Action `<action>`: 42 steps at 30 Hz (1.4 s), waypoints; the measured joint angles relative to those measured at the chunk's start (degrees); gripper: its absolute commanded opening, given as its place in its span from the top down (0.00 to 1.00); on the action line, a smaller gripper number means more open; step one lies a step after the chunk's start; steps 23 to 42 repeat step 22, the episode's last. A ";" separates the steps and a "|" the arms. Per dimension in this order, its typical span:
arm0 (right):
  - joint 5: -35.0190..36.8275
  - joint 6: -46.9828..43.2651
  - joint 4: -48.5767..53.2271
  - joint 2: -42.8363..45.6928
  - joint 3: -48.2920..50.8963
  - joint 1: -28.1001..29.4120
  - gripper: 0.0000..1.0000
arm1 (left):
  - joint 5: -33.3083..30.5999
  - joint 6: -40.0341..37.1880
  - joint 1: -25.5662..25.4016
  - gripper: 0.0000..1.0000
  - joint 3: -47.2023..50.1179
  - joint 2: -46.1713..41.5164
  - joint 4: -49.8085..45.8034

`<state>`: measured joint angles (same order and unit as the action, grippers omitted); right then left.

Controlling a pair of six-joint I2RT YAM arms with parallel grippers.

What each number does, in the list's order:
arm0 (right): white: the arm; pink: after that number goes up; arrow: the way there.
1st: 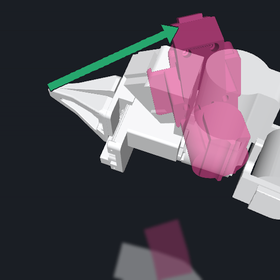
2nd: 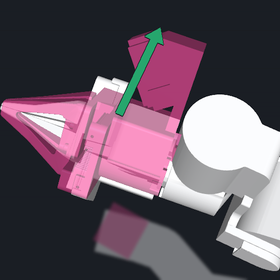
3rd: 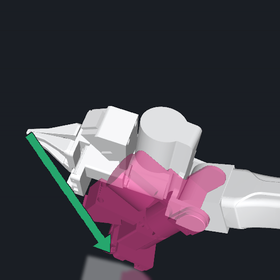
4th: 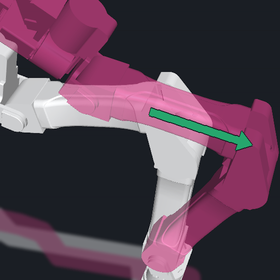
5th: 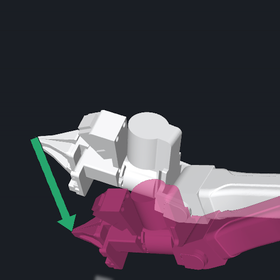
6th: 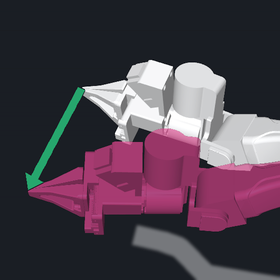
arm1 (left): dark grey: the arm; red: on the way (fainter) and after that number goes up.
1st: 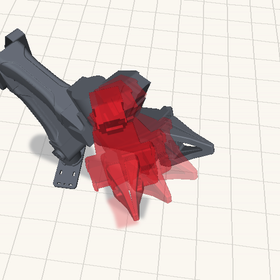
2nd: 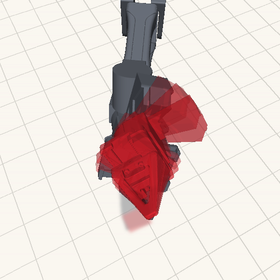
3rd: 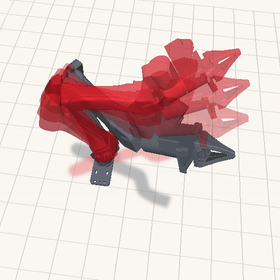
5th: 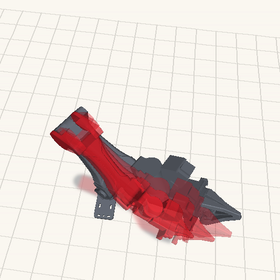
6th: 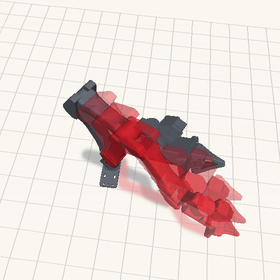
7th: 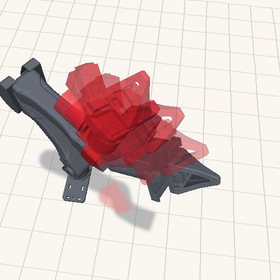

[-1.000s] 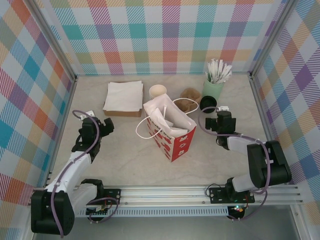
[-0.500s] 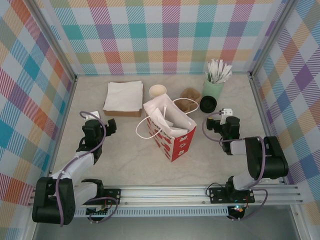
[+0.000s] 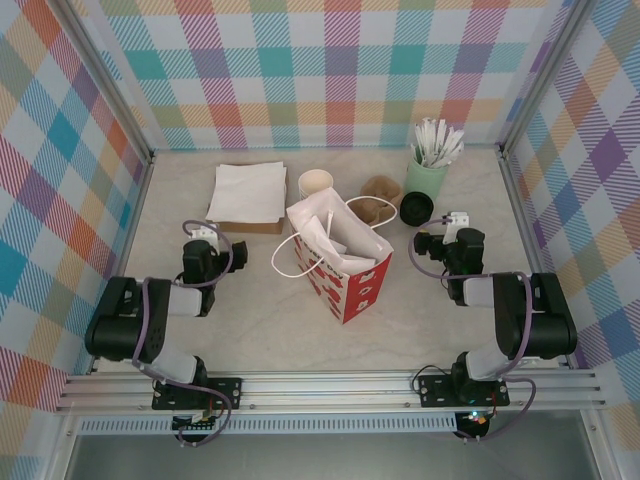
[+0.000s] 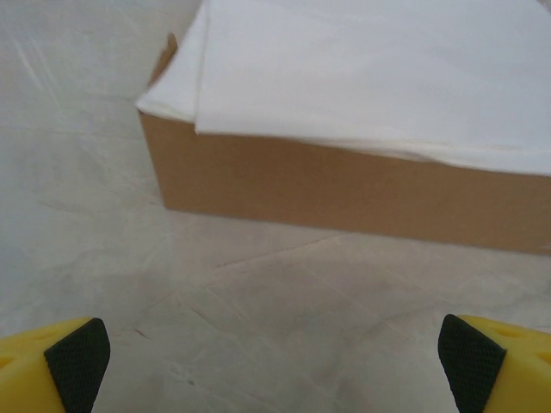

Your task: Pack the takeout coffee

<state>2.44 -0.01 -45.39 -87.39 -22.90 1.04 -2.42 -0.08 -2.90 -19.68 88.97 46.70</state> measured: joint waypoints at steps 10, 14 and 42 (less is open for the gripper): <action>-0.13 0.00 0.00 0.00 0.00 0.00 0.00 | -2.16 0.24 0.26 0.00 -2.80 0.55 -0.02; -0.15 0.00 0.00 0.00 0.00 0.00 0.00 | -2.34 -0.15 -0.24 0.00 -3.06 0.55 -0.33; -0.15 0.00 0.00 0.00 0.00 0.00 0.00 | -2.12 -0.87 -0.35 0.00 -3.50 0.55 -0.92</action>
